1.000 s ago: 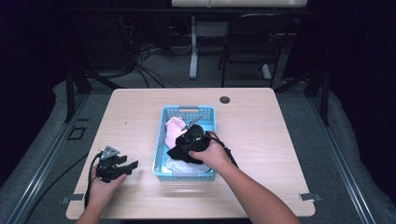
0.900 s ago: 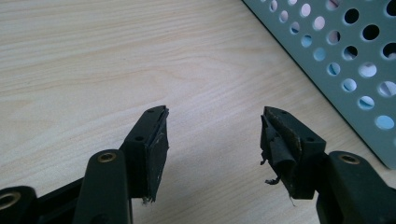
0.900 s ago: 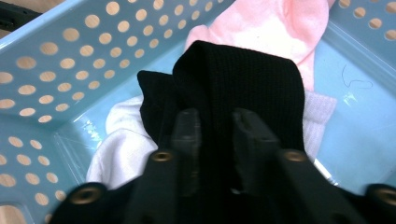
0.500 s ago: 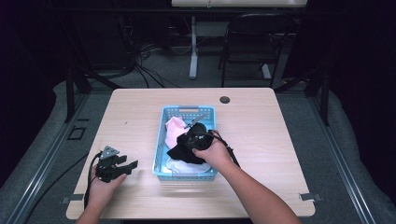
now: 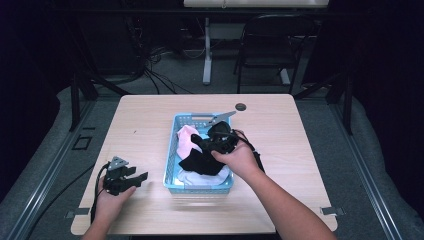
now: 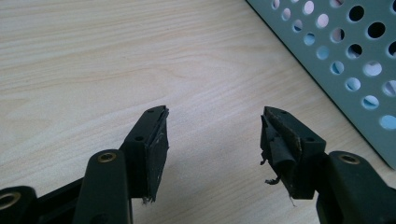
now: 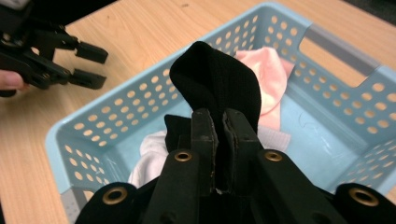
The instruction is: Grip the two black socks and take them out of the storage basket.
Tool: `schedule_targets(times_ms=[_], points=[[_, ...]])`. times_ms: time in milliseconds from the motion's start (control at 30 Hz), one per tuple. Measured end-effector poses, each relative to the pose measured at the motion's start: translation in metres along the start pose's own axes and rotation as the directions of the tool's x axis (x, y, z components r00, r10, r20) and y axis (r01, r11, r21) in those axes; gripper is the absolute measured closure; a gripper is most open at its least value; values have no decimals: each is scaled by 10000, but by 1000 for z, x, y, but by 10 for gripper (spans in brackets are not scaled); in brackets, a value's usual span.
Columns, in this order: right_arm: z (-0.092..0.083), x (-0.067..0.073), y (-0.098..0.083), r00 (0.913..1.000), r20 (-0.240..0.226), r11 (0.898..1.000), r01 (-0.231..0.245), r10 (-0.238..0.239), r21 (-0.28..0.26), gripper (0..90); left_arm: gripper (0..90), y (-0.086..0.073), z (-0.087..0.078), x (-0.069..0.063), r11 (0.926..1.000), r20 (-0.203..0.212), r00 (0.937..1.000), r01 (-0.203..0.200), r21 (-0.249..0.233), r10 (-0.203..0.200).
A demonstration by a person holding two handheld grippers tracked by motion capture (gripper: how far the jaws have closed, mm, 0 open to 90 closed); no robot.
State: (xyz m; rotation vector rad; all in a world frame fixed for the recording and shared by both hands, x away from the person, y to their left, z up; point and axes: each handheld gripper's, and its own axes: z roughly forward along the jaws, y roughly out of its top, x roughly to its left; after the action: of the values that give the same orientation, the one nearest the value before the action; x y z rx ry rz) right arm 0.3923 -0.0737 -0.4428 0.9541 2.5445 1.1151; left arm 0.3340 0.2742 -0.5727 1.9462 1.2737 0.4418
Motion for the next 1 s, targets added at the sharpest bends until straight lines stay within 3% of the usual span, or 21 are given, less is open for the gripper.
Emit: schedule_targets(times_ms=[300, 600, 733, 867, 1000], points=[[-26, -4, 8, 9999, 154, 9991, 14, -7, -428, 834, 418, 0, 0, 0, 10000, 18, 10000, 30, 15, -31], [-54, -21, -6, 9973, 734, 9988, -67, 103, -489, 834, 418, 0, 0, 0, 10000, 4, 10000, 41, 18, -41], [-76, -40, -22, 9906, 1252, 9972, -490, 556, -558, 834, 418, -1, 1, 0, 10000, -4, 10000, 40, 32, -40], [-86, -50, -32, 9857, 1502, 9957, -676, 765, -636, 834, 418, -1, 1, 1, 10000, -2, 10000, 33, 91, -33], [-105, -63, -50, 9732, 2039, 9934, -952, 1065, -644, 834, 418, -1, 1, 1, 9999, -18, 10000, 66, 83, -66]])
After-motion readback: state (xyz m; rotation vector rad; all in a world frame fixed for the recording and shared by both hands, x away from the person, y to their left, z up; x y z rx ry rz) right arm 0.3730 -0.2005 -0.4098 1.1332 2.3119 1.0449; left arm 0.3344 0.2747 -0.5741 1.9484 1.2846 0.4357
